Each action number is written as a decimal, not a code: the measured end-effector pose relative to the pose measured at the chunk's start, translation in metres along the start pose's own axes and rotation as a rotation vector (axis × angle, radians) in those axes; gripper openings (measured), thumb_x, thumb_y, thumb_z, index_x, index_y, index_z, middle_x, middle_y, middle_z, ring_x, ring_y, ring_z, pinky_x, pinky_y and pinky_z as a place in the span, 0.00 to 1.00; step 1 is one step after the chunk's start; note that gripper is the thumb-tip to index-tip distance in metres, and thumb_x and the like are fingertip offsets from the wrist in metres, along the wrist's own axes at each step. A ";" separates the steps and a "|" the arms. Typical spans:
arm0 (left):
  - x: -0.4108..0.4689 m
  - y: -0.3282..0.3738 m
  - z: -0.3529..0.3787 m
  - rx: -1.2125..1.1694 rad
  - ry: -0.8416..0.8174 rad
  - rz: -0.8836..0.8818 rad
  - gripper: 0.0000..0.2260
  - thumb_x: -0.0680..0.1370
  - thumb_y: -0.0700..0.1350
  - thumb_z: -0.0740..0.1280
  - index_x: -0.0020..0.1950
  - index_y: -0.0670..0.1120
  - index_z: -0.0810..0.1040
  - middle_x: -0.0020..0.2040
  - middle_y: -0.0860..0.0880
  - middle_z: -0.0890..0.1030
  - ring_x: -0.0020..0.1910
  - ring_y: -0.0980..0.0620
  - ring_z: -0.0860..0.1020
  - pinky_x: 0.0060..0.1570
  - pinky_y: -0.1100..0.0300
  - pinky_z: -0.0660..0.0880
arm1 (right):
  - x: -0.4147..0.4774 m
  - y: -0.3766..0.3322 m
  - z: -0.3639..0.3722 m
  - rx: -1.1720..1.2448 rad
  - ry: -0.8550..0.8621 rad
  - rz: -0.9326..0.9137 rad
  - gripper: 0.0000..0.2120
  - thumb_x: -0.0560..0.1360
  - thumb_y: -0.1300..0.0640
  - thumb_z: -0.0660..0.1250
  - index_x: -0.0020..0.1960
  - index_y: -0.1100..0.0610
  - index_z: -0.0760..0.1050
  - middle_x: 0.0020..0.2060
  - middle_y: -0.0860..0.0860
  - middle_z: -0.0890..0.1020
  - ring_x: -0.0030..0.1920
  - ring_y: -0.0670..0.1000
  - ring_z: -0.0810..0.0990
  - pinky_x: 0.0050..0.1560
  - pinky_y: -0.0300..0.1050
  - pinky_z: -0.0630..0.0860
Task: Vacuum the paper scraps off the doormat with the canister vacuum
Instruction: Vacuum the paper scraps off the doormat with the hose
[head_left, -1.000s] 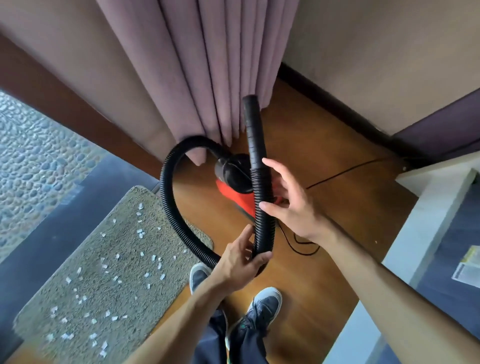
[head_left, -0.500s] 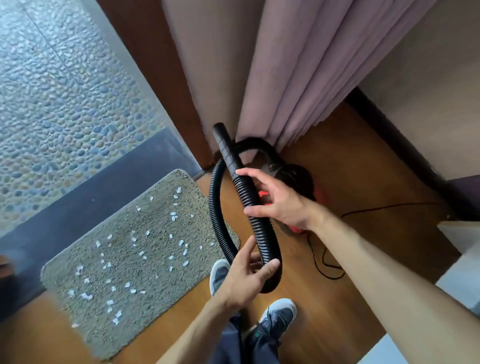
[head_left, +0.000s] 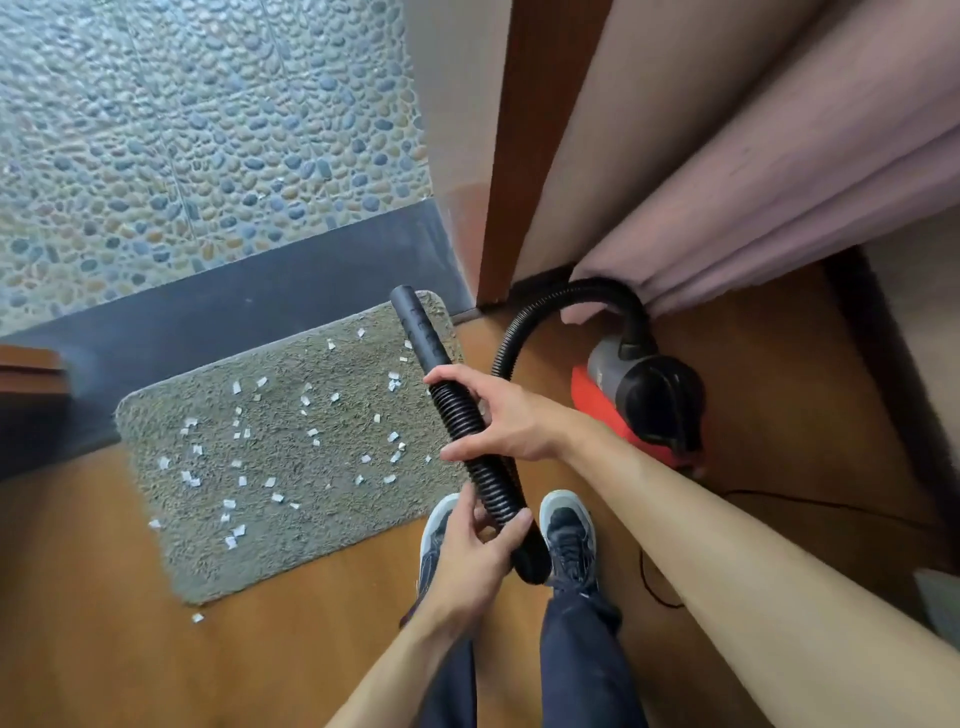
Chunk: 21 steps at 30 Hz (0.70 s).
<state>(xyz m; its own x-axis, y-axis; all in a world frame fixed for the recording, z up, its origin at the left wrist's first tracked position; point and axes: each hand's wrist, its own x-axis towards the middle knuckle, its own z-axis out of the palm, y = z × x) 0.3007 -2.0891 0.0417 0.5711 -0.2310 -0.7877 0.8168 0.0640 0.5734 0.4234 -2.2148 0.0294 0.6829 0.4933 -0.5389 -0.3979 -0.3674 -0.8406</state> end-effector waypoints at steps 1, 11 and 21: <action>0.000 -0.002 -0.001 -0.018 0.028 0.019 0.22 0.70 0.47 0.72 0.62 0.50 0.70 0.54 0.36 0.81 0.51 0.45 0.81 0.47 0.52 0.80 | 0.004 0.002 0.001 -0.005 -0.006 0.008 0.34 0.68 0.52 0.78 0.68 0.41 0.66 0.56 0.46 0.75 0.52 0.45 0.75 0.61 0.47 0.75; 0.002 -0.037 0.011 -0.198 0.149 0.140 0.40 0.76 0.42 0.71 0.75 0.70 0.52 0.53 0.41 0.85 0.53 0.43 0.83 0.57 0.46 0.79 | 0.010 0.042 0.000 0.294 -0.159 0.254 0.27 0.77 0.62 0.69 0.71 0.44 0.65 0.57 0.55 0.77 0.50 0.48 0.81 0.39 0.41 0.81; 0.004 -0.083 0.032 -0.288 0.213 0.119 0.36 0.80 0.36 0.67 0.76 0.67 0.56 0.51 0.46 0.86 0.52 0.46 0.84 0.48 0.54 0.80 | 0.015 0.095 0.017 0.306 -0.257 0.410 0.26 0.76 0.60 0.71 0.71 0.46 0.68 0.43 0.48 0.81 0.32 0.44 0.80 0.36 0.40 0.79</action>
<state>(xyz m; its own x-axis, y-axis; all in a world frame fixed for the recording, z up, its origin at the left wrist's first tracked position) 0.2326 -2.1264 -0.0013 0.6430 -0.0003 -0.7659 0.7159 0.3558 0.6008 0.3854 -2.2291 -0.0600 0.2797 0.5486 -0.7879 -0.7840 -0.3432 -0.5172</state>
